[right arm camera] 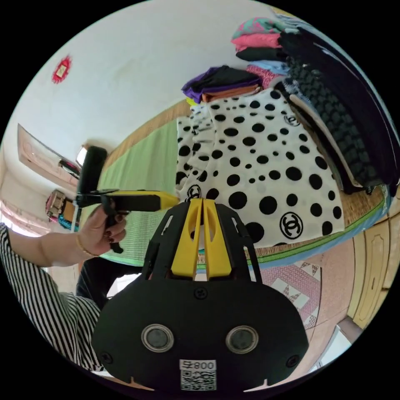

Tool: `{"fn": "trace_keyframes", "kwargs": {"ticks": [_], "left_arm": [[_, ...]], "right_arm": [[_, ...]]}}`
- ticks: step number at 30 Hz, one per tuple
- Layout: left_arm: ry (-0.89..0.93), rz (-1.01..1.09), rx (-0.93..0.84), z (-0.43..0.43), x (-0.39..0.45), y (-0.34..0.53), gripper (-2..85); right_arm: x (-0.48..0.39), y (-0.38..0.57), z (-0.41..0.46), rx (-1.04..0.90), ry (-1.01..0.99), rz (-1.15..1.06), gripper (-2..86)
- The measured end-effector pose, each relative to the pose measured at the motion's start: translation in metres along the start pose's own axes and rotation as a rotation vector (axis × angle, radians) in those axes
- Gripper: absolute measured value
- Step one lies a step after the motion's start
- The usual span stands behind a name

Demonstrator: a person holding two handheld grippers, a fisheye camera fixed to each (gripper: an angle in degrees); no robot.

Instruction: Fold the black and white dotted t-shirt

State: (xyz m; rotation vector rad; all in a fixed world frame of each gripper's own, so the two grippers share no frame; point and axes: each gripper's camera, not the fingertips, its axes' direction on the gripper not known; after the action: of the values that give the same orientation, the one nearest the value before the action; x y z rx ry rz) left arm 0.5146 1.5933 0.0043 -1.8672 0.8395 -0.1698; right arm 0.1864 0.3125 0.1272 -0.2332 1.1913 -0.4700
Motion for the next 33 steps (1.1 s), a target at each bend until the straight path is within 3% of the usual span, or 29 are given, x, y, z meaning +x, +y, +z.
{"fn": "trace_keyframes", "kwargs": {"ticks": [5,10,13,18,22,26,30,33], "left_arm": [[-0.212,0.145,-0.007,-0.034,0.014,0.038,0.1],[-0.518,0.214,-0.265,-0.011,-0.001,0.082,0.2],[-0.574,0.273,-0.273,-0.011,0.002,0.103,0.1],[-0.496,0.23,-0.228,-0.034,-0.006,0.124,0.2],[-0.386,0.183,-0.198,-0.059,-0.02,0.141,0.4],[-0.342,0.194,-0.188,-0.079,-0.022,0.158,0.9],[-0.385,0.249,-0.163,-0.102,-0.015,0.181,1.8],[-0.389,0.285,-0.147,-0.121,-0.013,0.197,2.8]], "right_arm": [[-0.032,0.024,-0.003,0.087,0.132,-0.034,0.0],[-0.054,0.045,0.044,0.05,0.273,-0.053,0.1],[-0.058,0.048,0.047,0.055,0.264,-0.031,0.2],[-0.076,0.045,0.01,0.222,0.275,-0.027,0.8],[-0.108,-0.011,-0.001,0.371,0.275,-0.169,3.8],[-0.123,-0.103,0.031,0.369,0.294,-0.256,7.3],[-0.131,-0.222,0.094,0.253,0.228,-0.276,9.0],[-0.14,-0.285,0.142,0.19,0.29,-0.283,9.0]]}}
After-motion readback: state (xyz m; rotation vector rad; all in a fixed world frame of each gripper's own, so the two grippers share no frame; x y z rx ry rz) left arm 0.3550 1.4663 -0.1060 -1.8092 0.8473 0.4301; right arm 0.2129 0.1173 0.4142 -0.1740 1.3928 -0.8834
